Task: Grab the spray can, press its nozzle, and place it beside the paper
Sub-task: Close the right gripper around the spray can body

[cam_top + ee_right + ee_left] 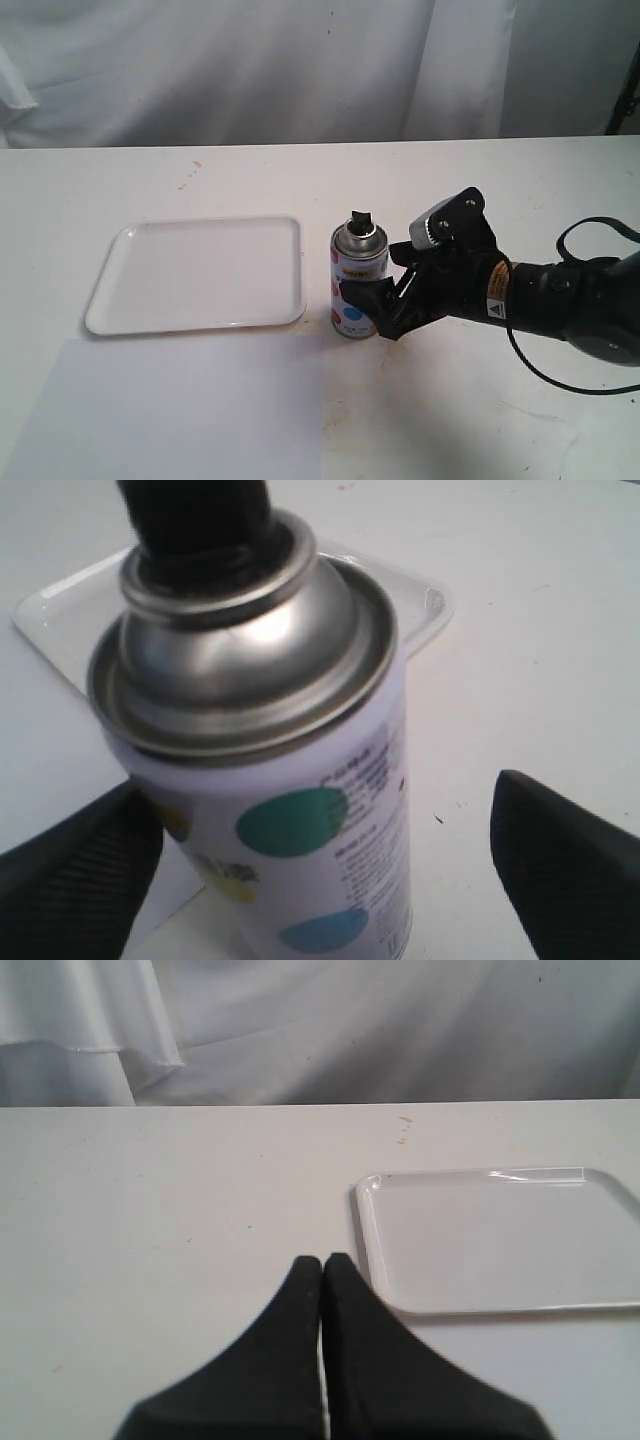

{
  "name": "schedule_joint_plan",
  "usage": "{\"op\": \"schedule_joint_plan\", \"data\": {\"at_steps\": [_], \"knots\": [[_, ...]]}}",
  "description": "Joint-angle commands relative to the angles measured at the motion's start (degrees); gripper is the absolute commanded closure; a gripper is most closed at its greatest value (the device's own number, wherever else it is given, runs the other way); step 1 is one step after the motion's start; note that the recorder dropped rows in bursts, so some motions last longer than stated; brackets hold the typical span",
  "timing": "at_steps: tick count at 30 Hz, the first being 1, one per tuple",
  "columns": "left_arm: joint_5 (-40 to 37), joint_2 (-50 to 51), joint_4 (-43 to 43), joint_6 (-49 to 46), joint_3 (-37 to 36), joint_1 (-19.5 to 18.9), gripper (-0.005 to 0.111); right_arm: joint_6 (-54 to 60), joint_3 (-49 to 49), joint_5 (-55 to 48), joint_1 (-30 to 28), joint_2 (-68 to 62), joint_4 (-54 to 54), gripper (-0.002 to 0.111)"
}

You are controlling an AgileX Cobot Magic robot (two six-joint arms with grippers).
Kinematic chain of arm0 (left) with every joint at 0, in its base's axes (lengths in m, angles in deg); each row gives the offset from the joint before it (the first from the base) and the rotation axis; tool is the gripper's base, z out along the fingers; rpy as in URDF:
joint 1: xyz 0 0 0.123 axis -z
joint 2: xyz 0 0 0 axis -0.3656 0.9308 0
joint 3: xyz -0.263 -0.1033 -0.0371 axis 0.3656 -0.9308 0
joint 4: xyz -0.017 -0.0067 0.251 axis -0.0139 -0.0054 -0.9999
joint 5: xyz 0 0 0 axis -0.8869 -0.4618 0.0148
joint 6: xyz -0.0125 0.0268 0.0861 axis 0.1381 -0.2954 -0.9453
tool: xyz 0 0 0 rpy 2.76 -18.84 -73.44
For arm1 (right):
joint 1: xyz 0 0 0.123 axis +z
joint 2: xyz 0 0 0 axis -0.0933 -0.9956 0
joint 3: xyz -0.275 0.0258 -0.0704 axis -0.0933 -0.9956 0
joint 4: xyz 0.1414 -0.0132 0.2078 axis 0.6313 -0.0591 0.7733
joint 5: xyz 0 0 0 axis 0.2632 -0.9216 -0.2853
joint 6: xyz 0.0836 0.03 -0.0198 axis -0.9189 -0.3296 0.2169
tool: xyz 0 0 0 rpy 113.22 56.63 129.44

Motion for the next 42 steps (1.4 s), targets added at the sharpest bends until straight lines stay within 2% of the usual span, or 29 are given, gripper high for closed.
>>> {"op": "schedule_joint_plan", "data": {"at_steps": [1,7,20,27,31,34,42], "knots": [[0.34,-0.27,-0.01,0.14,-0.28,0.00,0.107,0.77,0.79,2.82,0.10,-2.65,0.17,0.027],[0.34,-0.27,-0.01,0.14,-0.28,0.00,0.107,0.63,2.19,9.04,0.10,-5.76,0.17,0.027],[0.34,-0.27,-0.01,0.13,-0.28,0.00,0.107,0.63,4.69,11.03,2.02,-8.96,0.40,0.029],[0.34,-0.27,-0.01,0.13,-0.28,0.00,0.107,2.30,4.69,14.21,3.11,-10.18,5.43,0.031],[0.34,-0.27,-0.01,0.40,-0.28,0.00,0.107,2.34,4.69,14.45,3.11,-10.18,6.34,0.046],[0.34,-0.27,-0.01,0.40,-0.28,0.00,0.107,2.71,4.69,14.45,3.11,-10.18,6.23,0.068],[0.34,-0.27,-0.01,0.14,-0.28,0.00,0.107,3.21,4.69,13.10,3.11,-6.38,6.11,0.108]]}}
